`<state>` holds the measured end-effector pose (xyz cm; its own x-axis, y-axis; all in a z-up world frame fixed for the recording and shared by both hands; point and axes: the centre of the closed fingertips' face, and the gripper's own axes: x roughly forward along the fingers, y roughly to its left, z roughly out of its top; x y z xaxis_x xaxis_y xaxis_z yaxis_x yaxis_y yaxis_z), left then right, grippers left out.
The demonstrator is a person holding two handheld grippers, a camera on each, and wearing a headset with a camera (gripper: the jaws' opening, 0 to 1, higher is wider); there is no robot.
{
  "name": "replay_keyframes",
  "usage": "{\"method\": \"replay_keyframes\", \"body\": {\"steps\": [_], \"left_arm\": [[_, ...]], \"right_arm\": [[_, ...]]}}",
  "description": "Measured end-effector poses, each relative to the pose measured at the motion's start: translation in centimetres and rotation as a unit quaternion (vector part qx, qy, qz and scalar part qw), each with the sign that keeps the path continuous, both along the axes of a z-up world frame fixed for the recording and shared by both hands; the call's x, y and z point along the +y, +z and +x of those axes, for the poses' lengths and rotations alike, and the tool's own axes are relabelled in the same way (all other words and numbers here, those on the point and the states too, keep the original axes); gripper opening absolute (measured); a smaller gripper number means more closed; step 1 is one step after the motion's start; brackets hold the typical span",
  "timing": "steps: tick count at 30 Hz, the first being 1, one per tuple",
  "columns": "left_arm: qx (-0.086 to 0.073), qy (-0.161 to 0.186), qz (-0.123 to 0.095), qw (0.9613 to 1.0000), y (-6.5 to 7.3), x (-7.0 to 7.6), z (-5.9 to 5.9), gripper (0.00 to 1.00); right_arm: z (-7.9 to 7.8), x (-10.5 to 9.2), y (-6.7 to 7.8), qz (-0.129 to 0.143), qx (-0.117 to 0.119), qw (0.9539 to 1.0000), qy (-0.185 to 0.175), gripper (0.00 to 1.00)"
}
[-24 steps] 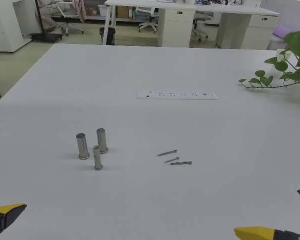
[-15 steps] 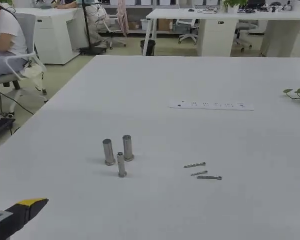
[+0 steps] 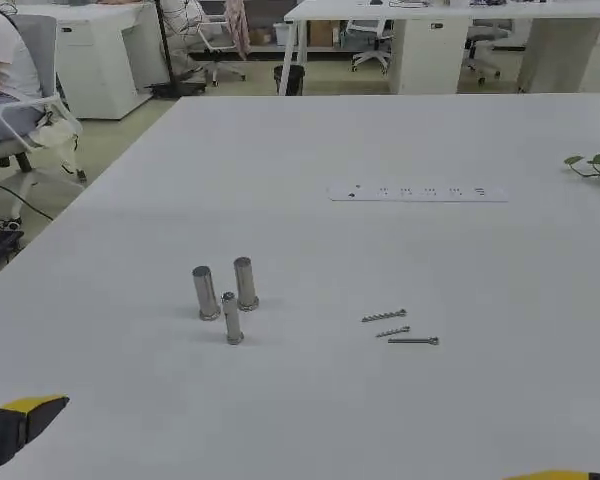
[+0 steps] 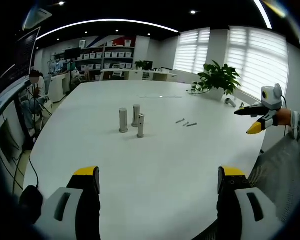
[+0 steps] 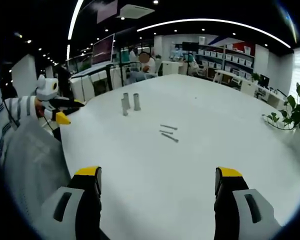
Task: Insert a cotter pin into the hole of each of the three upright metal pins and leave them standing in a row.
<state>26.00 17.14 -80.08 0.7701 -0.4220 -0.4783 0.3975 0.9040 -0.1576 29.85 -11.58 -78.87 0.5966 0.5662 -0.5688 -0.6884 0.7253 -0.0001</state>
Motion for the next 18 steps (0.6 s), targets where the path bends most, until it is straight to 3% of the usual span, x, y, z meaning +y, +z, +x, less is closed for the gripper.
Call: {"method": "replay_keyframes", "body": {"steps": [9,18], "left_arm": [[-0.014,0.005,0.004,0.9999,0.87,0.01,0.10,0.98],[-0.019,0.015,0.002,0.9997,0.96,0.15,-0.43,0.97]], "right_arm": [[-0.13,0.03,0.31,0.004,-0.005,1.0000,0.002,0.95],[-0.43,0.10,0.43,0.008,-0.007,0.9999,0.006,0.95]]}}
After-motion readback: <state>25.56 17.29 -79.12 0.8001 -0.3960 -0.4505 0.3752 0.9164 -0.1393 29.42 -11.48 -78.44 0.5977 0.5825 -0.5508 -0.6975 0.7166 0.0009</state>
